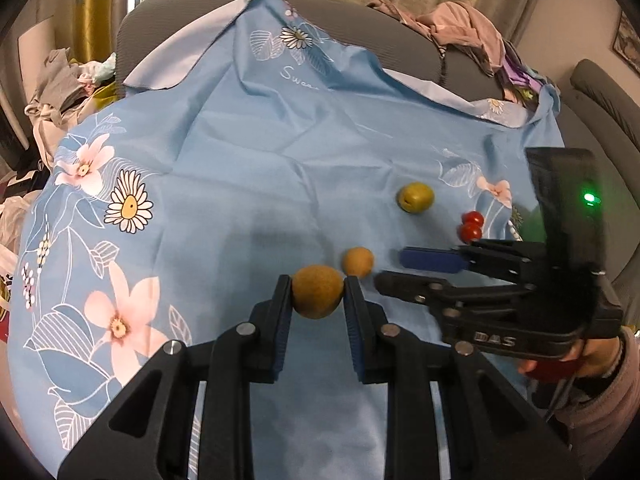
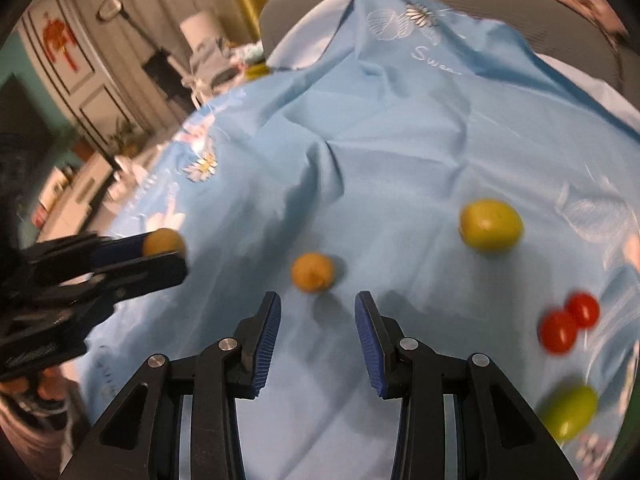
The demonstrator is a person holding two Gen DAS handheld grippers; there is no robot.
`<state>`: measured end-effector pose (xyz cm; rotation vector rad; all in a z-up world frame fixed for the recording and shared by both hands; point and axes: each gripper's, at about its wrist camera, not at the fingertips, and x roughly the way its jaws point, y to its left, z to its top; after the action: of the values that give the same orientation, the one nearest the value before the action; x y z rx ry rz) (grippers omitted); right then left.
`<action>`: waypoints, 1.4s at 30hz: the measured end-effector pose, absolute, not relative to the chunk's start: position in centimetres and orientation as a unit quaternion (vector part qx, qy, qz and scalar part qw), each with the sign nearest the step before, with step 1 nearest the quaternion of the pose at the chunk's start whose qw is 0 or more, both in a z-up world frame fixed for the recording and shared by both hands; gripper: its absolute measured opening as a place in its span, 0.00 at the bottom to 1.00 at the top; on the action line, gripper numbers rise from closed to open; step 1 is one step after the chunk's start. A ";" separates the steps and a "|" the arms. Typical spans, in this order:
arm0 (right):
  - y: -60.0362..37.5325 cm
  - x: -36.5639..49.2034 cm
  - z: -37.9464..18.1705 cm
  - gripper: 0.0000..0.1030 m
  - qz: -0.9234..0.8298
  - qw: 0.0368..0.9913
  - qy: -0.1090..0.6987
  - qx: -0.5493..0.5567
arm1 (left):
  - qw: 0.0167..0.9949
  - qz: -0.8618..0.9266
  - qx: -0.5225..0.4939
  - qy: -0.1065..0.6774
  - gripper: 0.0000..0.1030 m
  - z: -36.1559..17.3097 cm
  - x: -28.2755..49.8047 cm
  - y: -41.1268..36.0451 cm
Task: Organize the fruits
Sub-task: 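Carry the held small fruits toward the green bowl with both tools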
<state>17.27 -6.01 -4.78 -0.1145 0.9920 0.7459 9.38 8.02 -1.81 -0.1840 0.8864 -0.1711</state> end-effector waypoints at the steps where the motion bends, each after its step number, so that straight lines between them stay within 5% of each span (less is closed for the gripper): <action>1: -5.5 17.6 -5.0 0.39 0.350 0.810 0.466 -0.060 | 0.895 -0.083 -0.092 0.428 0.25 -1.9 9.5 8.3; 9: -3.4 19.1 -6.0 0.39 0.352 0.801 0.475 -0.096 | 0.894 -0.089 -0.101 0.428 0.25 -2.2 9.6 9.1; 12: -3.1 19.2 -6.0 0.28 0.351 0.801 0.473 -0.102 | 0.893 -0.090 -0.101 0.428 0.25 -2.1 9.5 9.1; 42: -19.3 6.2 -1.1 0.28 0.282 0.861 0.421 0.050 | 0.886 -0.155 -0.056 0.433 0.25 0.8 2.8 0.2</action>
<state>6.25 -19.27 -1.07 0.1043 0.8833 0.5908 2.81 0.22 0.76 -0.1158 0.9015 -0.3225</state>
